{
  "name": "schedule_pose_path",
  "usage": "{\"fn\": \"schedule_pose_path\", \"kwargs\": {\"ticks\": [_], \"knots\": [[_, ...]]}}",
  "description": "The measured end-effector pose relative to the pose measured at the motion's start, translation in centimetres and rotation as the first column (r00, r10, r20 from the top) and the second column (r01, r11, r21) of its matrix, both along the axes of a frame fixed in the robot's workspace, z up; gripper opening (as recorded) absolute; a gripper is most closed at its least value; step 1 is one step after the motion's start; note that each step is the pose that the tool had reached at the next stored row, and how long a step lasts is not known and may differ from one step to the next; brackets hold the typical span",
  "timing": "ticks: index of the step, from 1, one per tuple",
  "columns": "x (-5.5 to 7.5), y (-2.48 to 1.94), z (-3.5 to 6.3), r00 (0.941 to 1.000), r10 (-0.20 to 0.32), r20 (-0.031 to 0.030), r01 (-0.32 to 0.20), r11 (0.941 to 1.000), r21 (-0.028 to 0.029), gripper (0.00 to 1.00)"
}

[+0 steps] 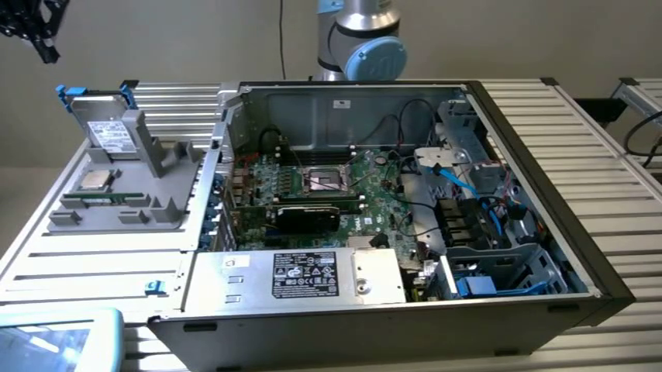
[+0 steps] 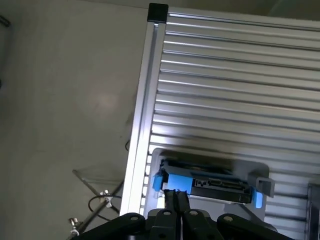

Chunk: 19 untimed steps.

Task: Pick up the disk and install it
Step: 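Pick up the disk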

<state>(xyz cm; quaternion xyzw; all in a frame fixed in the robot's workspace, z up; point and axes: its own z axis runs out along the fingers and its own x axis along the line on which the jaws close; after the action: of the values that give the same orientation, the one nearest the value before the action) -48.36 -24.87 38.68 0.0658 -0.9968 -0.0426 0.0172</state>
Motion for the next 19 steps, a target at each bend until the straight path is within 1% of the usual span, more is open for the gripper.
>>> {"fn": "schedule_pose_path", "kwargs": {"ticks": [3, 5, 9, 12, 14, 16, 19], "knots": [[0.0, 0.0, 0.0, 0.9985, 0.054, 0.0, -0.054, 0.9985, 0.0, 0.11], [0.0, 0.0, 0.0, 0.9959, 0.09, 0.0, -0.09, 0.9959, 0.0, 0.11], [0.0, 0.0, 0.0, 0.9866, 0.163, 0.0, -0.163, 0.9866, 0.0, 0.11], [0.0, 0.0, 0.0, 0.9763, 0.216, 0.0, -0.216, 0.9763, 0.0, 0.11], [0.0, 0.0, 0.0, 0.9678, 0.252, 0.0003, -0.252, 0.9678, -0.0001, 0.11], [0.0, 0.0, 0.0, 0.9581, 0.286, 0.0011, -0.286, 0.9581, -0.0003, 0.11], [0.0, 0.0, -0.01, 0.9407, 0.339, 0.0021, -0.339, 0.9407, -0.0006, 0.11]]}}
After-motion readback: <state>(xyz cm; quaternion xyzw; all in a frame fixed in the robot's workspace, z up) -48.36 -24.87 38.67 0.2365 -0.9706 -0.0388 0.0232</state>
